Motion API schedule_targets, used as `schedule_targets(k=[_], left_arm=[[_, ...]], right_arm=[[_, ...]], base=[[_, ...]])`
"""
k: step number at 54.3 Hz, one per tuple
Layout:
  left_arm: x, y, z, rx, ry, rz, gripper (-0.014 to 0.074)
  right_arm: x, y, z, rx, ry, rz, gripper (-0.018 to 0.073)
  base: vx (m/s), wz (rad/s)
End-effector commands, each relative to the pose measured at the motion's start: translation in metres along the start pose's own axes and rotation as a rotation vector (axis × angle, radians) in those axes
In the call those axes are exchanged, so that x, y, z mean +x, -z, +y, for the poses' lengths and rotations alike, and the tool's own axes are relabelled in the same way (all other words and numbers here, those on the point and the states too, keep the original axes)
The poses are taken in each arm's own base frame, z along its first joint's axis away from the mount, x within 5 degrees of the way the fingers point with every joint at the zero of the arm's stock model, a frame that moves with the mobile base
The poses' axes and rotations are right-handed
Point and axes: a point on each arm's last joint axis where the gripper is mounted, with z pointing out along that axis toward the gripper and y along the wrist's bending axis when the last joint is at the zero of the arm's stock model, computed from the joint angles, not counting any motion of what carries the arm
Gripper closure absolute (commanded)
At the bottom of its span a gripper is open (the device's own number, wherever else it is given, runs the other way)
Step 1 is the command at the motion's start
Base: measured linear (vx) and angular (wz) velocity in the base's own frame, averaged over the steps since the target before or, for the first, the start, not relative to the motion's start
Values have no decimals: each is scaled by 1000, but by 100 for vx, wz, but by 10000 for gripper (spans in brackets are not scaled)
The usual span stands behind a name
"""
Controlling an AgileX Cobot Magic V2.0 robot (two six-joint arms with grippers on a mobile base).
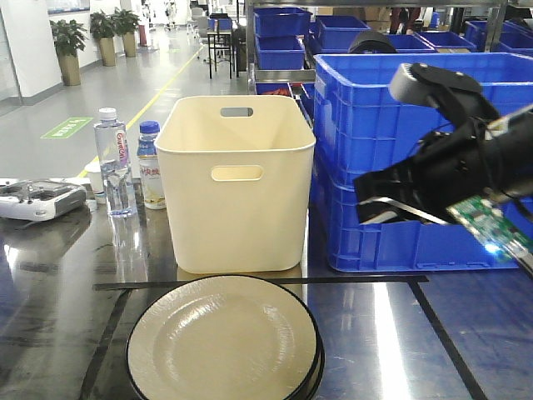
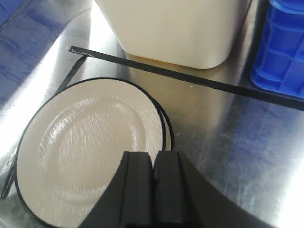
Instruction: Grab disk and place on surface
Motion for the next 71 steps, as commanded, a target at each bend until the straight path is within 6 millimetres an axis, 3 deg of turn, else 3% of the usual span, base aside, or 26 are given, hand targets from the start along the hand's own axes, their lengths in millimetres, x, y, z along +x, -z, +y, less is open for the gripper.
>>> schedule_targets(k=[1,20,32,49,59,71], left_arm=[[-15,3,-1,4,4,-112,604],[-15,3,-1,4,4,-112,604],[-15,3,-1,4,4,-112,604],[-15,3,-1,4,4,-112,604],[-15,3,-1,4,4,-112,604],[-15,3,-1,4,4,-112,604]], right_arm=[[5,38,9,12,16,-148,571],[100,105,11,204,82,-255,568],[140,131,8,317,92,-405,568],[215,114,-14,517,175,-746,568],[266,92,-23,594,138,-783,568],[333,49,-33,583,127,-749,568]], base=[[0,0],[0,0],[0,0],[0,0],[0,0],[0,0]])
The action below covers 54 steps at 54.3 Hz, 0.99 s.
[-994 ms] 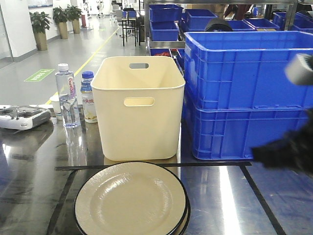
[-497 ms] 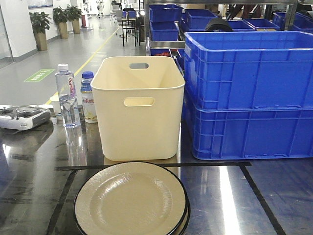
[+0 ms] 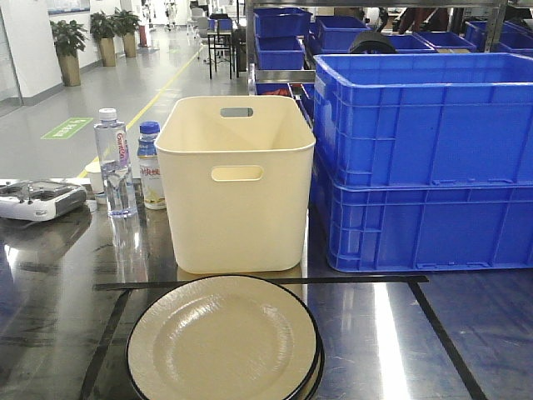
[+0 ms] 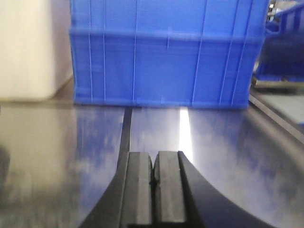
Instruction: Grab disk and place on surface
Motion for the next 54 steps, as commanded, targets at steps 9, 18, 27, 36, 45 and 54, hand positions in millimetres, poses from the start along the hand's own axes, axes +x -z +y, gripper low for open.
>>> schedule_targets(k=[9,18,27,36,45,54], left_arm=[[-15,3,-1,4,4,-113,604],[-15,3,-1,4,4,-112,604],[-15,3,-1,4,4,-111,604],[-15,3,-1,4,4,-111,604],[-15,3,-1,4,4,-111,604],[-15,3,-1,4,4,-111,604]], right_arm=[[28,1,3,2,-19,-26,568],[30,0,3,4,-21,-9,568],[30,0,3,4,-21,-11,568],[30,0,3,4,-21,-11,568],[30,0,3,4,-21,-11,568],[30,0,3,4,-21,-11,568]], base=[[0,0],[0,0],[0,0],[0,0],[0,0],[0,0]])
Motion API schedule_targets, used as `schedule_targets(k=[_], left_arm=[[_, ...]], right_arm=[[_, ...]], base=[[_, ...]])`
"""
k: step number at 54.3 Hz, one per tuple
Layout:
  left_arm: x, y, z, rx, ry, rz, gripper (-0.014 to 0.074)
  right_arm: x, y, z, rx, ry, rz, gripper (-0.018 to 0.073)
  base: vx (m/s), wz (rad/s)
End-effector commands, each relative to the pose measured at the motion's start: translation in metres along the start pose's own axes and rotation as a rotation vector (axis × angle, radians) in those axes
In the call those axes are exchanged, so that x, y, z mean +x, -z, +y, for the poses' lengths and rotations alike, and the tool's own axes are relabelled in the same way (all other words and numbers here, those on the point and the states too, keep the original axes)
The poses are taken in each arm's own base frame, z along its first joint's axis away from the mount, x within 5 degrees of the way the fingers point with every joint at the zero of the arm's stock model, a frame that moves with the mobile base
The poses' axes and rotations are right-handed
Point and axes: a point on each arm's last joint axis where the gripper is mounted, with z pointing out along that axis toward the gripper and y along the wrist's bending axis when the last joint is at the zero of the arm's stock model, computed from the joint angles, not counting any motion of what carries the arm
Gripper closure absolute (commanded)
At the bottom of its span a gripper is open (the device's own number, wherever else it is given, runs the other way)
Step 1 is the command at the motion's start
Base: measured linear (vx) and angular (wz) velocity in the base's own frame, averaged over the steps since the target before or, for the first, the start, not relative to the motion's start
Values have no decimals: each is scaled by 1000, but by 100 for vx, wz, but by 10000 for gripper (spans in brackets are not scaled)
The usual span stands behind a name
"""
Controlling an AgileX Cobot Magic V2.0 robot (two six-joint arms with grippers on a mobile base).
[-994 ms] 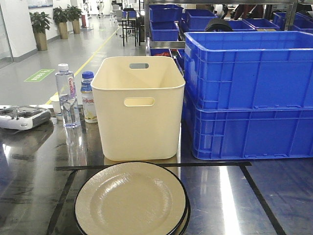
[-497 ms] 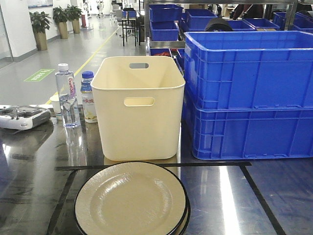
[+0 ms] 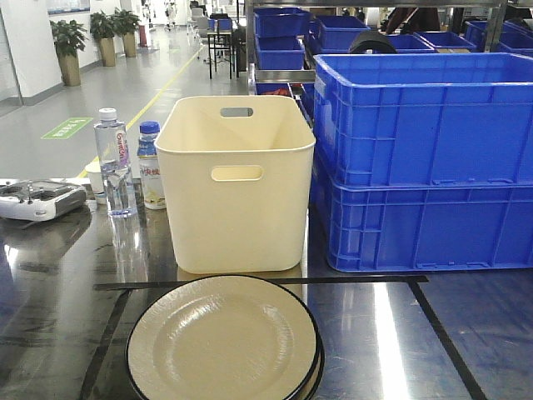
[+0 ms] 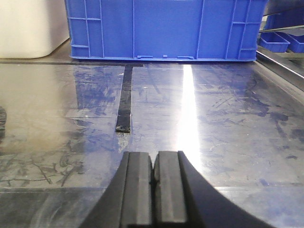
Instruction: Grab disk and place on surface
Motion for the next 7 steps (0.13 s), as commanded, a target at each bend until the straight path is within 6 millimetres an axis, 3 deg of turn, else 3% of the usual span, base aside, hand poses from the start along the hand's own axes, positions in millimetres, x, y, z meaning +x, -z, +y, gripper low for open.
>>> schedule_targets(k=[1,7], left_arm=[[-16,3,-1,4,4,-118,604],[-16,3,-1,4,4,-118,604]], right_arm=[[-6,1,0,3,6,-84,568],[-6,1,0,3,6,-84,568]], base=[[0,0],[0,0]])
